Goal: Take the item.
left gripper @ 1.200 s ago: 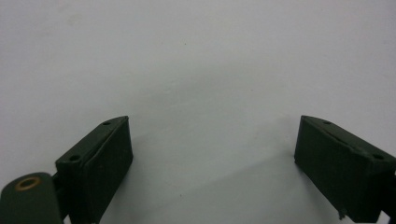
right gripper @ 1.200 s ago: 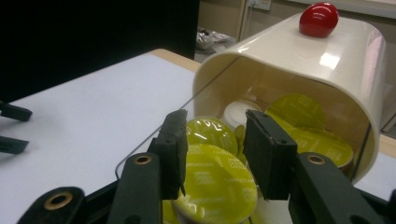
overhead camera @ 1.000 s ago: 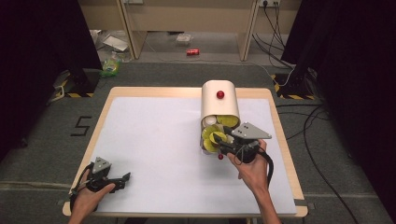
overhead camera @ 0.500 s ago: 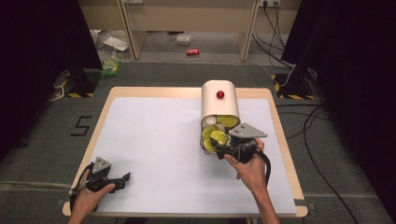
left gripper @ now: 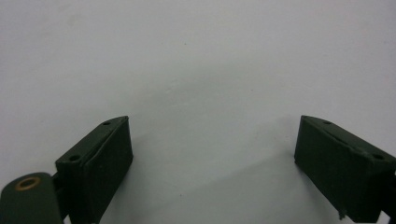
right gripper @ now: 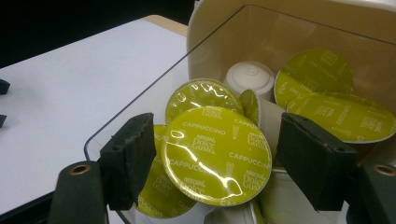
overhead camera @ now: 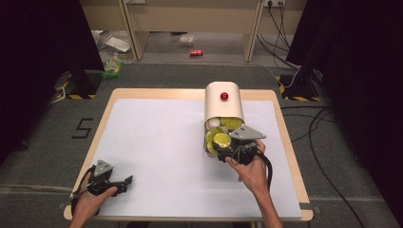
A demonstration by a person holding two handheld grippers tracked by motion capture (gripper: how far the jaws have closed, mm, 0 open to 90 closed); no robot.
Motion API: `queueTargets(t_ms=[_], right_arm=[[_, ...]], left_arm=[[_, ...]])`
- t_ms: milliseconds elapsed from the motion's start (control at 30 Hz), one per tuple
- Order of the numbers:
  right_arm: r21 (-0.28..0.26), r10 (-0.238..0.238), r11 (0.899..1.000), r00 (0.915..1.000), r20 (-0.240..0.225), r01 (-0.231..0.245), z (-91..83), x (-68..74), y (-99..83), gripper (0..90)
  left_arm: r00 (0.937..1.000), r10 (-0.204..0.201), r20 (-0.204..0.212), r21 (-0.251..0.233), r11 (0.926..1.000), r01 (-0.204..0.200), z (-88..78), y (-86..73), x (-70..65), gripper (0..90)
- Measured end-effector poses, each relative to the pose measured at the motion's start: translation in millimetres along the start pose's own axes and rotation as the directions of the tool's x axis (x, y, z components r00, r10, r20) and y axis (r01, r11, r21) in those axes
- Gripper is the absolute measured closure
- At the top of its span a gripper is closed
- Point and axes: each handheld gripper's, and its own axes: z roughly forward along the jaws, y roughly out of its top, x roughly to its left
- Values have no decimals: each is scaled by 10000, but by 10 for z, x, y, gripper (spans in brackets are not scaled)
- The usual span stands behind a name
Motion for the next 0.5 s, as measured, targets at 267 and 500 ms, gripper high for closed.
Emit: queueTargets(t_ms=[267,500], right_arm=[[292,-181,9994,9998,120,177,18,13,12,278],[715,-342,9969,9993,122,332,34,34,27,310]], left_arm=[[10000,4,-1,8,10000,-4,0,0,-1,105],[10000,10,-3,8,10000,-10,0,0,-1,105]])
